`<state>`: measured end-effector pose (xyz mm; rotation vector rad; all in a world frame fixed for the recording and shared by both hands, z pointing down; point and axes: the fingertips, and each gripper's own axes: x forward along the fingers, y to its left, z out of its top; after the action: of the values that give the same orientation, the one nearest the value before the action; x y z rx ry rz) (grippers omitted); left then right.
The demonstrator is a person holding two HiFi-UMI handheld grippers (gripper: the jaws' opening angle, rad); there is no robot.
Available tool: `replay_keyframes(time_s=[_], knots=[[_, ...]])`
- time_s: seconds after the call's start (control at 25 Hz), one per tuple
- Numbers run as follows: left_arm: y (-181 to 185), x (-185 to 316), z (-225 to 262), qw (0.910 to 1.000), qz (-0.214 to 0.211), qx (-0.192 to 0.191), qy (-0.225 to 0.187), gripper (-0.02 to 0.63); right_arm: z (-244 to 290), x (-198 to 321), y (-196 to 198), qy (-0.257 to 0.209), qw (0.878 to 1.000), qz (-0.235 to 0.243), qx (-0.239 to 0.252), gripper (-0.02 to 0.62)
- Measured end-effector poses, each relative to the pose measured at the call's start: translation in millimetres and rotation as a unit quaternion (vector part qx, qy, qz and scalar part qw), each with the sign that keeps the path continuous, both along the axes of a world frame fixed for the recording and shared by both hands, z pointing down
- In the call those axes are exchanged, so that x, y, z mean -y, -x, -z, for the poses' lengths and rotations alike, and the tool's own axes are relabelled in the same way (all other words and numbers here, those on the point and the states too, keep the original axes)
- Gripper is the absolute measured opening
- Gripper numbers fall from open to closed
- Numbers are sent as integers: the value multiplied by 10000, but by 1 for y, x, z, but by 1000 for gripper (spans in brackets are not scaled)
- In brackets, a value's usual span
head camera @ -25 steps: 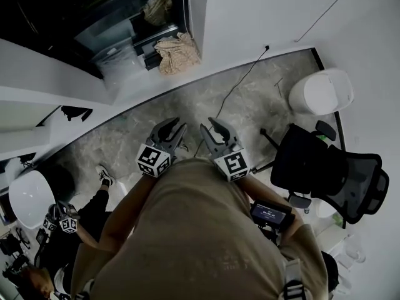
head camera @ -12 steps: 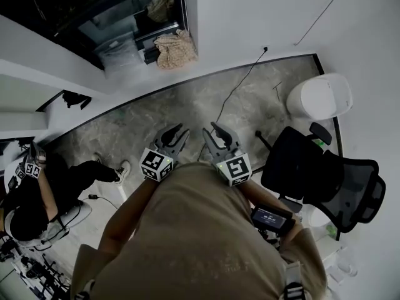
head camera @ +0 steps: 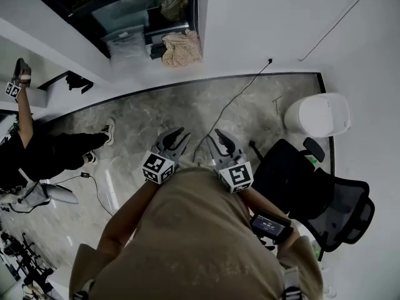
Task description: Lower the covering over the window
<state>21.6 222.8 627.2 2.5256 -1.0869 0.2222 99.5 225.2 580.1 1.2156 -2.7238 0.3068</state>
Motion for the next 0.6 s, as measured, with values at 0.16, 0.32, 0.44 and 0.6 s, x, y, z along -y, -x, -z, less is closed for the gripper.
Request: replay_keyframes(time_s=[0.16, 0.32, 0.44, 0.6], knots=[[-11, -12, -5, 9999, 95, 59, 35, 126, -3, -8, -9, 43, 9999, 108, 73, 106], [-9, -25, -11, 9993, 319, 137, 122, 126, -6, -14, -7, 100, 9993, 307, 165, 106], [8, -26, -15, 9982, 546, 174, 193, 126, -10, -11, 10, 164, 9983, 518, 218, 106], [28, -29, -14, 9958, 861, 209, 219, 126, -9, -11, 26, 108, 9967, 758, 263, 106]])
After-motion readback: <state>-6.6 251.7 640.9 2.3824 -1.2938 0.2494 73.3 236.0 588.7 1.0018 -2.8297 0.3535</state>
